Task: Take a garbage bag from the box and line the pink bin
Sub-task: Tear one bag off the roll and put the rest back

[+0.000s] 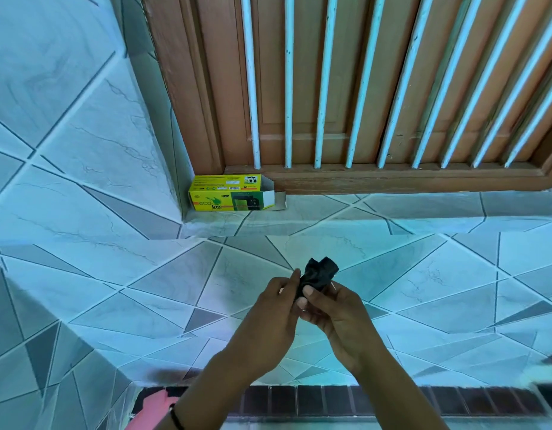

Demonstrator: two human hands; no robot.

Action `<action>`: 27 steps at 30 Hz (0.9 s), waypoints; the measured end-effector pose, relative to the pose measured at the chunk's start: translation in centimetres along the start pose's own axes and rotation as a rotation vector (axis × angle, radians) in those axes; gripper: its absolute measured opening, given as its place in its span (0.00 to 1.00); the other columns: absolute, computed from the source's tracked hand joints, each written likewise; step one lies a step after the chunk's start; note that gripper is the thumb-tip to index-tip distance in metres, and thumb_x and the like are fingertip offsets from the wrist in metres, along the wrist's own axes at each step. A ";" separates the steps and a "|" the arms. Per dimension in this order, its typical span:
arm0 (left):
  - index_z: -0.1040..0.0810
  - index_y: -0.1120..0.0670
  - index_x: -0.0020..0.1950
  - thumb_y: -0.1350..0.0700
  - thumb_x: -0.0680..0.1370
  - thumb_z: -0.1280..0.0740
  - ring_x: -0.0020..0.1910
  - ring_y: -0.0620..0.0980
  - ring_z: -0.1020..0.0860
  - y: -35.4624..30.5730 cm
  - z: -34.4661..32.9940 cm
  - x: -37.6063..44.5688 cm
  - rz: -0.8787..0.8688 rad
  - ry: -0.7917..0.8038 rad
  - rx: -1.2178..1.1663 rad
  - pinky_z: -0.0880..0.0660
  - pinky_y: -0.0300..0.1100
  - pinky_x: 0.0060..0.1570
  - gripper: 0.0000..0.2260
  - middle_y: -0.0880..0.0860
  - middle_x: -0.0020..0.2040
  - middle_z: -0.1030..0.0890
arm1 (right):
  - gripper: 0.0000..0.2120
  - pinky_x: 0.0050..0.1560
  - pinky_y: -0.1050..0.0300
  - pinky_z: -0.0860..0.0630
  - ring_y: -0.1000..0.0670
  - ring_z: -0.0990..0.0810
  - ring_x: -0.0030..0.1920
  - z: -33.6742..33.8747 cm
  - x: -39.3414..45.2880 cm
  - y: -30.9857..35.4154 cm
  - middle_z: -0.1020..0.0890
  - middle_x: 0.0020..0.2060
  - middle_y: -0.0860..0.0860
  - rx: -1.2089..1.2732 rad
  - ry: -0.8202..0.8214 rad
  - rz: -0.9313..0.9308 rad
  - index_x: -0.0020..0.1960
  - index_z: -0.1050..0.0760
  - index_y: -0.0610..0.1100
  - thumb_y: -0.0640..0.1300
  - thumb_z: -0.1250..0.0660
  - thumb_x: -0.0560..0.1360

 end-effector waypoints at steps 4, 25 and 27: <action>0.23 0.53 0.56 0.50 0.82 0.47 0.48 0.50 0.22 1.7 1.5 -0.5 0.227 -0.120 -0.341 0.27 0.38 0.47 0.15 0.52 0.49 0.20 | 0.12 0.47 0.50 0.22 0.45 0.19 0.41 -0.2 -0.4 -0.8 0.16 0.39 0.45 0.085 -0.024 -0.079 0.46 0.20 0.39 0.45 0.31 0.65; 0.18 0.51 0.42 0.57 0.76 0.33 0.41 0.52 0.18 8.1 2.7 -2.4 0.647 -0.257 -0.781 0.23 0.48 0.49 0.06 0.52 0.39 0.15 | 0.22 0.43 0.50 0.19 0.42 0.17 0.43 3.8 -0.4 -3.0 0.17 0.49 0.38 0.123 -0.057 -0.399 0.55 0.23 0.34 0.36 0.29 0.61; 0.17 0.54 0.44 0.57 0.77 0.34 0.41 0.53 0.19 8.8 3.2 -2.6 0.666 -0.278 -0.779 0.23 0.48 0.49 0.06 0.53 0.40 0.15 | 0.20 0.44 0.50 0.19 0.42 0.16 0.43 4.3 -0.5 -2.9 0.17 0.49 0.39 0.166 -0.031 -0.422 0.55 0.21 0.35 0.35 0.29 0.63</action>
Point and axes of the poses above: each hand's wrist, its own x-axis towards the middle knuckle, its own z-axis out of the back of the hand, y = z × x, the point moved 8 cm from there along x, towards the middle knuckle
